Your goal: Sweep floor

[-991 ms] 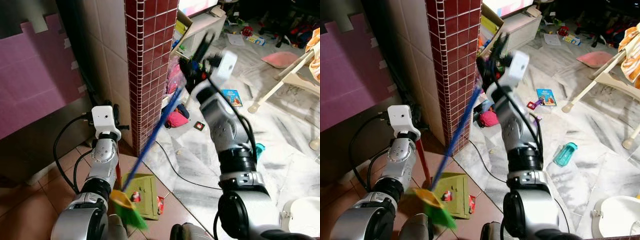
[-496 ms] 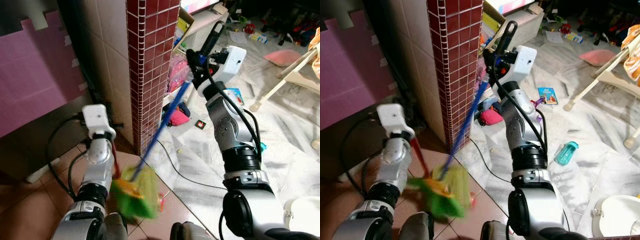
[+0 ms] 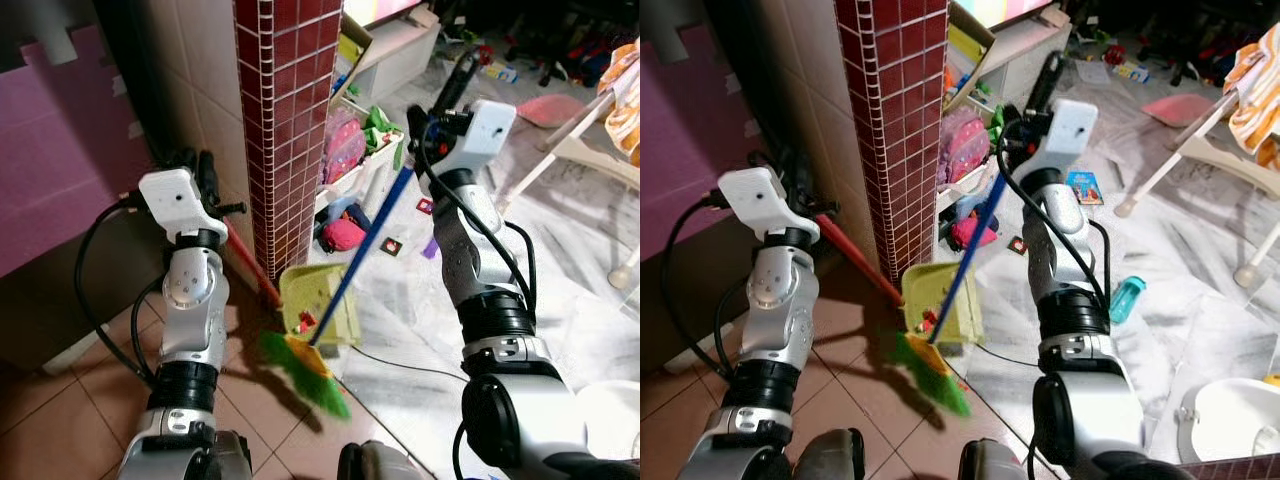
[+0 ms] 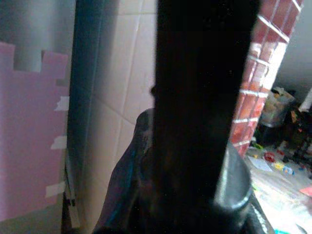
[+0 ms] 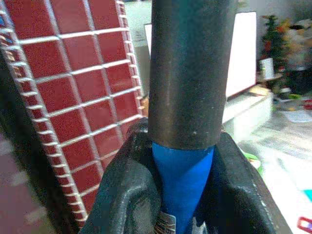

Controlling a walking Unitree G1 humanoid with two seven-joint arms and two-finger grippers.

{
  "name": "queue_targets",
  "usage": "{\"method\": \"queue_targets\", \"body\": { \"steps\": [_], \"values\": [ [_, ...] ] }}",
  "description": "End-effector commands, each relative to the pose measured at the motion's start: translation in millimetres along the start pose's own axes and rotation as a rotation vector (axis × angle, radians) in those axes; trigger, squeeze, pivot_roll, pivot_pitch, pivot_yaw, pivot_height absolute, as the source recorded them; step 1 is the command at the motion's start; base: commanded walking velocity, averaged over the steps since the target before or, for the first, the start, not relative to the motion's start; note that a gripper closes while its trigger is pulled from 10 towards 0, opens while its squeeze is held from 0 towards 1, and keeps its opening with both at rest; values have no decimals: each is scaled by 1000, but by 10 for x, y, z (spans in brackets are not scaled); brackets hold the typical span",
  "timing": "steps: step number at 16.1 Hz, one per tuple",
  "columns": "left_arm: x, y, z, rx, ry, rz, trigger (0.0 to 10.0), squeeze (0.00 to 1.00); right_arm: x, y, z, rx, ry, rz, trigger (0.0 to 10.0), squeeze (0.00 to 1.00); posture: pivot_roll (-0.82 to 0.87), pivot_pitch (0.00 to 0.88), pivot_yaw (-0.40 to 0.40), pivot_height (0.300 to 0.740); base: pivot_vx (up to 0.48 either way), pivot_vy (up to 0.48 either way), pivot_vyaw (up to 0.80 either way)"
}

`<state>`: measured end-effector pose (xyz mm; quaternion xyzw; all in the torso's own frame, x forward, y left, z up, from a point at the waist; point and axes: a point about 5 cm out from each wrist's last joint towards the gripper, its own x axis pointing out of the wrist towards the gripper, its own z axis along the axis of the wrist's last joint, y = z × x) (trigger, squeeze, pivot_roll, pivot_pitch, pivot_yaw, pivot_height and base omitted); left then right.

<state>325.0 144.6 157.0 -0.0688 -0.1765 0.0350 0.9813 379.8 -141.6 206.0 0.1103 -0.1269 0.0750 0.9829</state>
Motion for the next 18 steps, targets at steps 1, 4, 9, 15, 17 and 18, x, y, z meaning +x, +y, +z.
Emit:
{"method": "queue_targets", "body": {
  "steps": [1,4,9,15,17,18],
  "values": [
    [-82,40,-50,38,22,-25,10000,0,59,-60,222,-86,-95,-21,10000,0,-49,19,-68,740,0,0,0],
    [-228,146,-180,99,83,-22,10000,0,25,-171,174,-153,-84,-75,10000,0,-44,19,-68,740,0,0,0],
    [-301,223,-187,145,112,-34,10000,0,30,-283,219,-211,-108,-119,10000,0,-44,21,-65,740,0,0,0],
    [-301,223,-187,145,112,-34,10000,0,30,-283,219,-211,-108,-119,10000,0,-44,21,-65,740,0,0,0],
    [-301,223,-187,145,112,-34,10000,0,30,-283,219,-211,-108,-119,10000,0,-44,21,-65,740,0,0,0],
    [-301,223,-187,145,112,-34,10000,0,30,-283,219,-211,-108,-119,10000,0,-44,21,-65,740,0,0,0]
  ]
}}
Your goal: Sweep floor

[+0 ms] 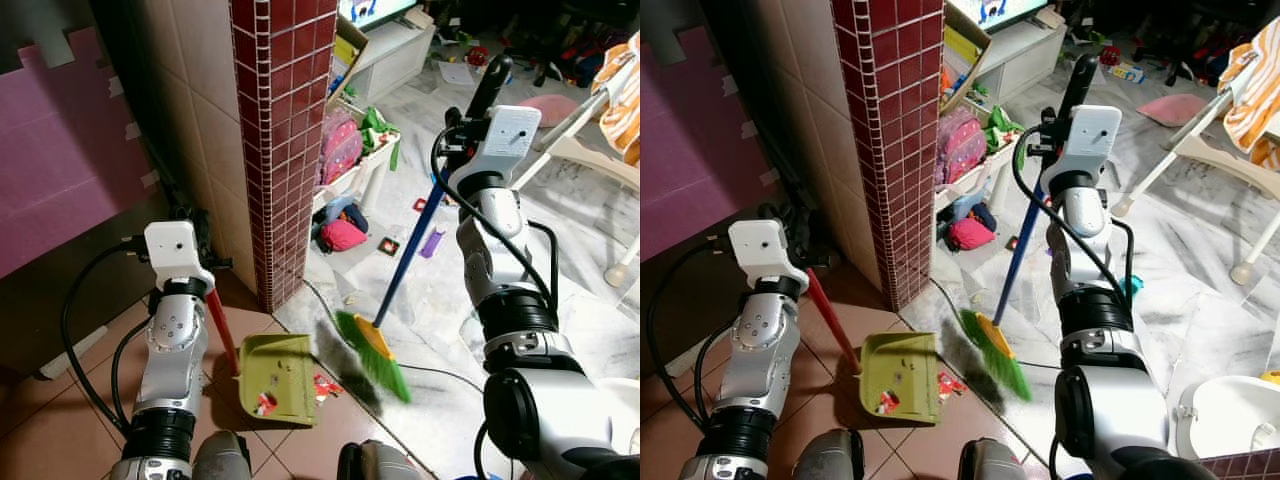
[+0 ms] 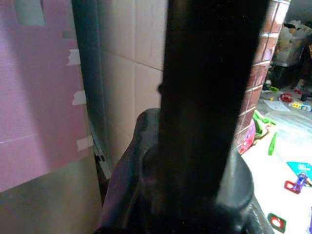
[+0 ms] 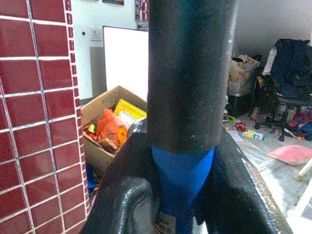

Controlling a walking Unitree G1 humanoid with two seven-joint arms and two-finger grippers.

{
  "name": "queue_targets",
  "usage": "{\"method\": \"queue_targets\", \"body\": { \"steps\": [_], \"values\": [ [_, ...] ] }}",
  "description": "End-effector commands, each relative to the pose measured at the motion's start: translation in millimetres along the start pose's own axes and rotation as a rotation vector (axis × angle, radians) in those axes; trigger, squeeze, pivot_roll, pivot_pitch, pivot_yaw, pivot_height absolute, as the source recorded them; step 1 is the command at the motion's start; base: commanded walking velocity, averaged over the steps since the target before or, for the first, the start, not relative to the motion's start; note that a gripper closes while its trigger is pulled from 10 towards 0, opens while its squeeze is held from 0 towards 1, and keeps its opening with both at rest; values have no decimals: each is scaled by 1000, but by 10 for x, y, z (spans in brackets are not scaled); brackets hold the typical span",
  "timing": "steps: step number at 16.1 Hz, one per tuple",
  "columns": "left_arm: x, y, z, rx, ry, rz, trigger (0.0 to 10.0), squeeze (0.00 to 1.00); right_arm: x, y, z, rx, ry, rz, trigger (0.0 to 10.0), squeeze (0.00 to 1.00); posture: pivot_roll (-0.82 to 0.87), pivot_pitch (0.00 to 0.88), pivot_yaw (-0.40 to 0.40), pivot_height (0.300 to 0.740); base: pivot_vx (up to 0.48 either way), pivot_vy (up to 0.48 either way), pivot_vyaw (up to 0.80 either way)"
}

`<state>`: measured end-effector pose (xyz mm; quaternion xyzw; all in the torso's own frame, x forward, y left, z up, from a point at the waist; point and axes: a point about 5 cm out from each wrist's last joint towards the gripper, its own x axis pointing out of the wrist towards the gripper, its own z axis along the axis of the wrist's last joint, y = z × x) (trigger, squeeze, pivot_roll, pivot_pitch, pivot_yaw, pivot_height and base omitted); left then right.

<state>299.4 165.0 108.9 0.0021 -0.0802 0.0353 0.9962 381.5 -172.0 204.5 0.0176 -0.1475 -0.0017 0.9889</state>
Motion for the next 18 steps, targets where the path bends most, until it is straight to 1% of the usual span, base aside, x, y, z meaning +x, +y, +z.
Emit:
{"method": "queue_targets", "body": {
  "steps": [1,5,6,7,8,9,10,11,13,14,15,16,18],
  "values": [
    [55,-36,165,-2,-79,-17,10000,0,61,-10,163,0,-65,-2,10000,0,-44,21,-65,740,0,0,0],
    [41,-26,168,8,-74,-22,10000,0,72,-22,157,-8,-73,-10,10000,0,-44,21,-65,740,0,0,0],
    [194,-123,-153,156,120,-139,10000,0,-77,-227,-56,-103,3,-117,10000,0,-104,44,-56,740,0,0,0],
    [207,-110,-183,170,138,-142,10000,0,-99,-201,-123,-74,38,-129,10000,0,-100,45,-59,740,0,0,0],
    [213,-99,-162,157,124,-130,10000,0,-101,-181,-146,-40,52,-132,10000,0,-98,44,-60,740,0,0,0],
    [247,-69,-64,143,64,-95,10000,0,-107,-124,-198,21,81,-113,10000,0,-93,42,-62,740,0,0,0],
    [280,-28,7,159,21,-65,10000,0,-149,-21,-306,63,119,-44,10000,0,-81,33,-66,740,0,0,0],
    [292,-9,9,158,25,-55,10000,0,-201,14,-379,57,133,-29,10000,0,-77,31,-68,740,0,0,0],
    [294,3,-5,193,13,-72,10000,0,-268,55,-479,55,158,-22,10000,0,-65,25,-67,740,0,0,0],
    [294,8,-52,195,15,-74,10000,0,-306,66,-525,38,164,-27,10000,0,-60,22,-66,740,0,0,0],
    [288,7,-78,198,22,-73,10000,0,-324,66,-546,28,168,-32,10000,0,-60,20,-65,740,0,0,0],
    [286,-18,-150,195,42,-69,10000,0,-351,60,-570,-9,165,-48,10000,0,-74,14,-60,740,0,0,0],
    [308,-80,-200,177,61,-75,10000,0,-348,78,-531,-26,130,-52,10000,0,-98,9,-56,740,0,0,0]
  ]
}}
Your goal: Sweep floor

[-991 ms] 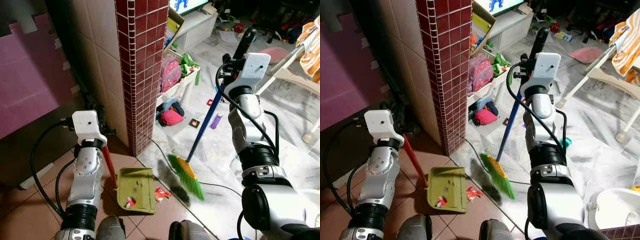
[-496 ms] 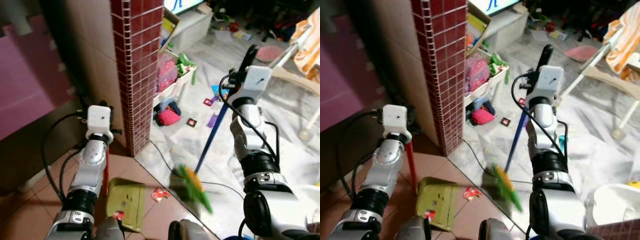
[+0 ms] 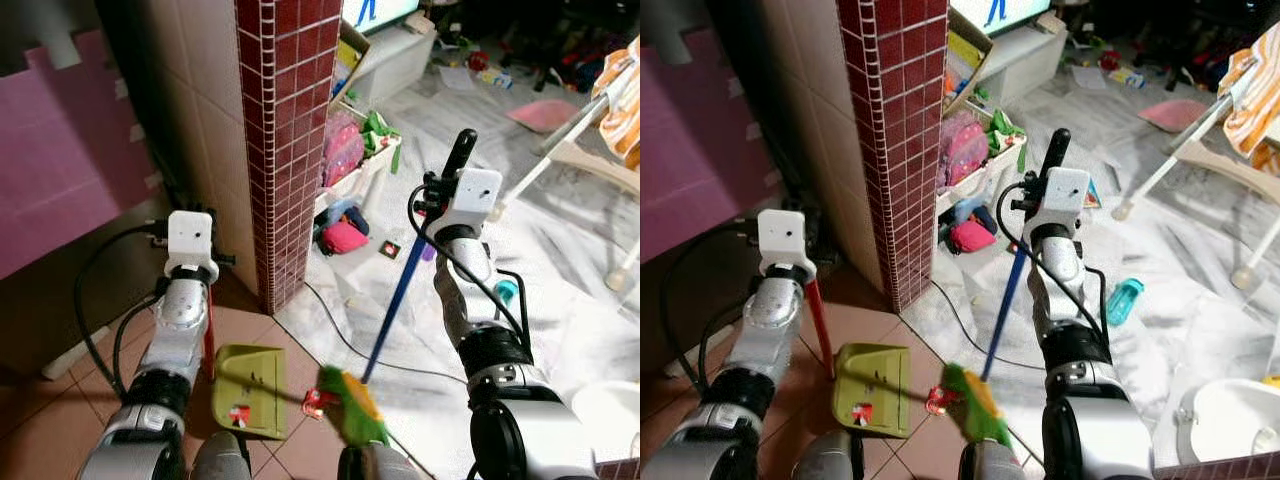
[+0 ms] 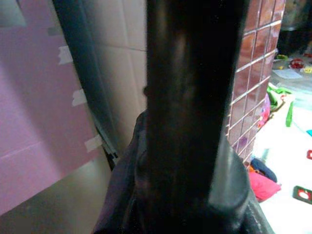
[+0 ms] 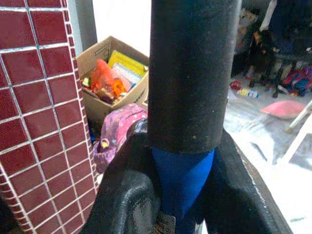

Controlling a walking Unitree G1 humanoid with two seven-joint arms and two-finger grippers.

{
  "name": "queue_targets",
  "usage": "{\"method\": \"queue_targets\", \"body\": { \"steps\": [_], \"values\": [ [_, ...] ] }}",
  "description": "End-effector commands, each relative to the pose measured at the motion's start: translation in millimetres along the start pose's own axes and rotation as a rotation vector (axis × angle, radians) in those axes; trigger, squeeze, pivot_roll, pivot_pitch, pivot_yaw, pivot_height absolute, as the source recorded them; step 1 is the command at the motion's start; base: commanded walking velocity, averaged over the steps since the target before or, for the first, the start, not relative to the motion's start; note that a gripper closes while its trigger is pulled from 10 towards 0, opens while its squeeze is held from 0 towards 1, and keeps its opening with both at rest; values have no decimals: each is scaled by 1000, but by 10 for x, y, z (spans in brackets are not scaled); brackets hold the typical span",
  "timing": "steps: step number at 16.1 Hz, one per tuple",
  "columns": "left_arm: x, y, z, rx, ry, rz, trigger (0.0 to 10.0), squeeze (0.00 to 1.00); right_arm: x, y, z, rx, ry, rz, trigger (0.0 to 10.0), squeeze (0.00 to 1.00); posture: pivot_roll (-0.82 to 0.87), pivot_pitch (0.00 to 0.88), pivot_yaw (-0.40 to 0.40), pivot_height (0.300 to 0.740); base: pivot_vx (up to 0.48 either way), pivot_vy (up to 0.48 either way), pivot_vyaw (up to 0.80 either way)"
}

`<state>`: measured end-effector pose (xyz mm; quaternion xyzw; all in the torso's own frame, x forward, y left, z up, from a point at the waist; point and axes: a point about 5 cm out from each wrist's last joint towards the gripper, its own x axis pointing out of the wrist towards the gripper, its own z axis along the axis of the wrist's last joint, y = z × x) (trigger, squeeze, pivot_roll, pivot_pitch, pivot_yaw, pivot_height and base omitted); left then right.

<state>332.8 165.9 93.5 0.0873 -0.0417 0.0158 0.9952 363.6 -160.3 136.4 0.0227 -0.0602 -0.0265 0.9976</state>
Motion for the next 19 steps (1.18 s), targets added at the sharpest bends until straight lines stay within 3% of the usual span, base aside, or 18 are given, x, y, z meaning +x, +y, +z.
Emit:
{"method": "queue_targets", "body": {
  "steps": [1,4,6,9,13,15,16,17,18,19],
  "values": [
    [47,-119,33,1,-9,-34,10000,0,27,14,119,-7,-60,7,10000,0,-102,10,-54,740,0,0,0],
    [125,-329,35,-17,27,-85,10000,0,108,-41,280,-23,-109,-15,10000,0,-126,10,-57,740,0,0,0],
    [106,-487,-17,-15,70,-143,10000,0,111,-76,259,-77,-99,-43,10000,0,-134,10,-59,740,0,0,0],
    [60,-685,-75,-24,104,-191,10000,0,70,6,153,-127,-47,-55,10000,0,-159,9,-60,740,0,0,0],
    [51,-812,-45,-55,93,-214,10000,0,34,216,-52,85,125,-27,10000,0,-162,0,-54,740,0,0,0],
    [48,-844,-44,-75,99,-213,10000,0,46,348,-79,288,215,1,10000,0,-166,0,-52,740,0,0,0],
    [48,-849,-43,-82,100,-210,10000,0,55,385,-59,356,225,18,10000,0,-167,0,-51,740,0,0,0],
    [49,-852,-45,-91,104,-203,10000,0,79,457,39,502,209,66,10000,0,-167,0,-50,740,0,0,0],
    [50,-851,-46,-93,106,-199,10000,0,88,480,83,552,200,88,10000,0,-166,0,-50,740,0,0,0],
    [71,-834,-27,-116,106,-174,10000,0,122,525,325,644,116,197,10000,0,-160,0,-48,740,0,0,0]
  ]
}}
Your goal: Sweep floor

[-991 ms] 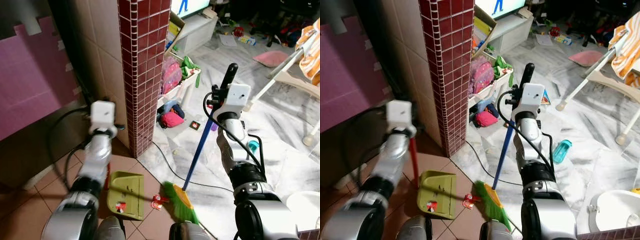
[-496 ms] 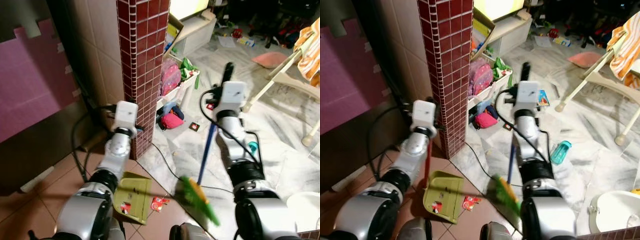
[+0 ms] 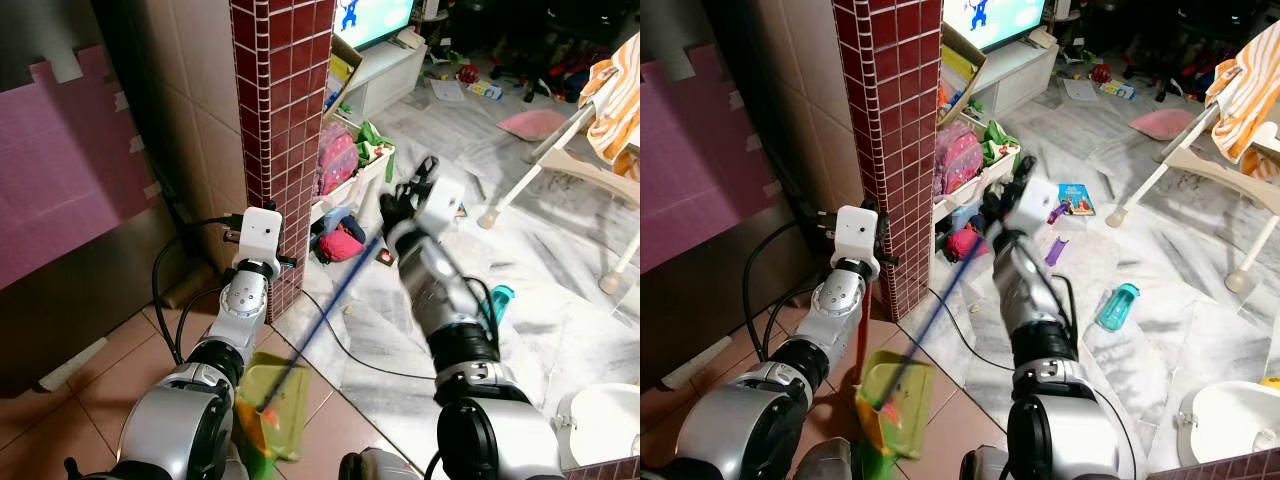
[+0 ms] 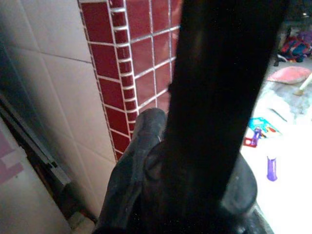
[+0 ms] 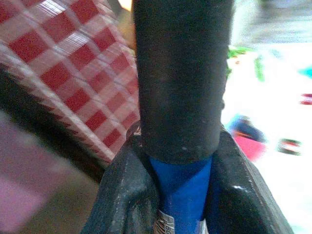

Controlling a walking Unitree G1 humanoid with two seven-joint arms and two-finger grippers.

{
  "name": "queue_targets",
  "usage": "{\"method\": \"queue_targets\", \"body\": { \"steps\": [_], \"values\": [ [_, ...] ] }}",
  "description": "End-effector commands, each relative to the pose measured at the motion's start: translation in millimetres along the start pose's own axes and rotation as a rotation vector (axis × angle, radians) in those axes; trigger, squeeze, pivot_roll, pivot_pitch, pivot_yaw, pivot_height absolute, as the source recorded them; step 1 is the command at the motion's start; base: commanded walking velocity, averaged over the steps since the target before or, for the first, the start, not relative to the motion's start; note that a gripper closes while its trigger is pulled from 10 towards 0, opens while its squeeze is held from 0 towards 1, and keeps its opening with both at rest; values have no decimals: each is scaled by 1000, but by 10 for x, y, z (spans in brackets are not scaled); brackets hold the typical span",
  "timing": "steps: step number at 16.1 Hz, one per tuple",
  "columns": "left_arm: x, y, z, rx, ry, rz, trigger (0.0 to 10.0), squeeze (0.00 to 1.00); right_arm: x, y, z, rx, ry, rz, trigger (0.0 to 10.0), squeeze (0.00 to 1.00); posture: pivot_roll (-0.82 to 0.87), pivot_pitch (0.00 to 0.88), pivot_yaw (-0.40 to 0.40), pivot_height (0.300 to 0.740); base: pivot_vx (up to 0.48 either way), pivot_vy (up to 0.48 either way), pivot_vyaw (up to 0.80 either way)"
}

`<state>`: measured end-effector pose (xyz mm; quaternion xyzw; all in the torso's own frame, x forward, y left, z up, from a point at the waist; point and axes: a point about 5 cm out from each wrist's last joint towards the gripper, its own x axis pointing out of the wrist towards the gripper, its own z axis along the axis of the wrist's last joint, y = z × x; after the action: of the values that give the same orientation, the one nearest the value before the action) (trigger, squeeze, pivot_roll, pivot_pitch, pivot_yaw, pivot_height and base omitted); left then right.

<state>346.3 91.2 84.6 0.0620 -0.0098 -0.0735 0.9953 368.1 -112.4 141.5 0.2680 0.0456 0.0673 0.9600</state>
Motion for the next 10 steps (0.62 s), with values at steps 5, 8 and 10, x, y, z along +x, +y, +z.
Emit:
{"method": "queue_targets", "body": {
  "steps": [5,8,10],
  "values": [
    [5,176,121,-110,-87,110,10000,0,-83,416,723,63,-273,345,10000,0,-115,0,-47,740,0,0,0],
    [-37,307,138,-110,-119,174,10000,0,-118,353,764,-29,-300,325,10000,0,-102,0,-46,740,0,0,0],
    [-148,444,156,-83,-160,229,10000,0,-177,131,789,-314,-351,201,10000,0,-76,0,-52,740,0,0,0]
  ]
}}
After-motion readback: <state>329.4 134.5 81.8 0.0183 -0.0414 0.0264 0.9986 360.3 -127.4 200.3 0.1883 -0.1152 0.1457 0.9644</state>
